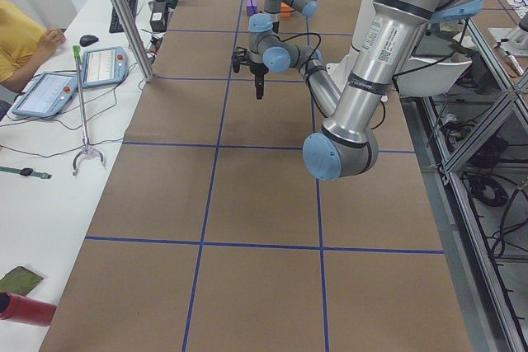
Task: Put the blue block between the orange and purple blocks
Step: 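Lower the right gripper onto the light blue cube and grasp it, then lift the light blue cube with the right gripper toward the purple cube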
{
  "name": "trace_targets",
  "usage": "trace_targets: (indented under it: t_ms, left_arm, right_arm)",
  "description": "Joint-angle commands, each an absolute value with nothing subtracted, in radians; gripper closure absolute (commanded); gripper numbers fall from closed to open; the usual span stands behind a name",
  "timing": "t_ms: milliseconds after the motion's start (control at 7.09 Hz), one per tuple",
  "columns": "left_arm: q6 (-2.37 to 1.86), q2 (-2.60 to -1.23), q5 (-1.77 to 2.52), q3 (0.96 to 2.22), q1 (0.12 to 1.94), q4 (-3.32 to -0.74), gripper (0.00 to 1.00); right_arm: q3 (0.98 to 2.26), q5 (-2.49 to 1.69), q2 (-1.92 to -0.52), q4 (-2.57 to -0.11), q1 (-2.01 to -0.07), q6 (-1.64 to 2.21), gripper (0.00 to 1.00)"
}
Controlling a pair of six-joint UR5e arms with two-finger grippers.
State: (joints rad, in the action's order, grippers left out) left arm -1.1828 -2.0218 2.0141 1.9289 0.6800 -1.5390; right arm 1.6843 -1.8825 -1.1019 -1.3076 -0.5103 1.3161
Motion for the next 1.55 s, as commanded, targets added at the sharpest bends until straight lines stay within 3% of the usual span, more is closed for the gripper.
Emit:
trace_targets:
  t_ms: [0,141,282,423,564,705,987,1410]
  left_arm:
    - [-1.186,-2.022,2.013,1.928,0.678,-1.540,0.00]
    - [-1.186,-2.022,2.014,1.928,0.678,-1.539,0.00]
    - [-1.186,-2.022,2.013,1.928,0.678,-1.539,0.00]
    - [-1.186,-2.022,2.014,1.930,0.678,-1.539,0.00]
    - [-1.186,-2.022,2.014,1.931,0.678,-1.539,0.00]
    - [-1.186,-2.022,2.014,1.931,0.678,-1.540,0.00]
    - [-1.186,-2.022,2.014,1.930,0.678,-1.539,0.00]
    - [-1.187,-2.022,2.013,1.928,0.676,-1.539,0.00]
  right_arm:
    - [1.637,-1.876,-1.072,-1.302,-0.505,1.315,0.08]
    - [1.637,-1.875,-1.074,-1.302,-0.499,1.316,0.11]
    - [1.637,-1.875,-1.074,-1.302,-0.497,1.316,0.22]
    - [1.637,-1.875,-1.078,-1.302,-0.497,1.316,0.47]
    - [1.644,-1.875,-1.080,-1.302,-0.497,1.316,0.78]
    - [1.675,-1.878,-1.083,-1.302,-0.511,1.313,1.00]
    - [1.886,-1.978,-1.270,-1.321,-0.641,1.289,1.00]
    - [1.946,-2.037,-1.515,-1.305,-0.814,0.989,1.00]
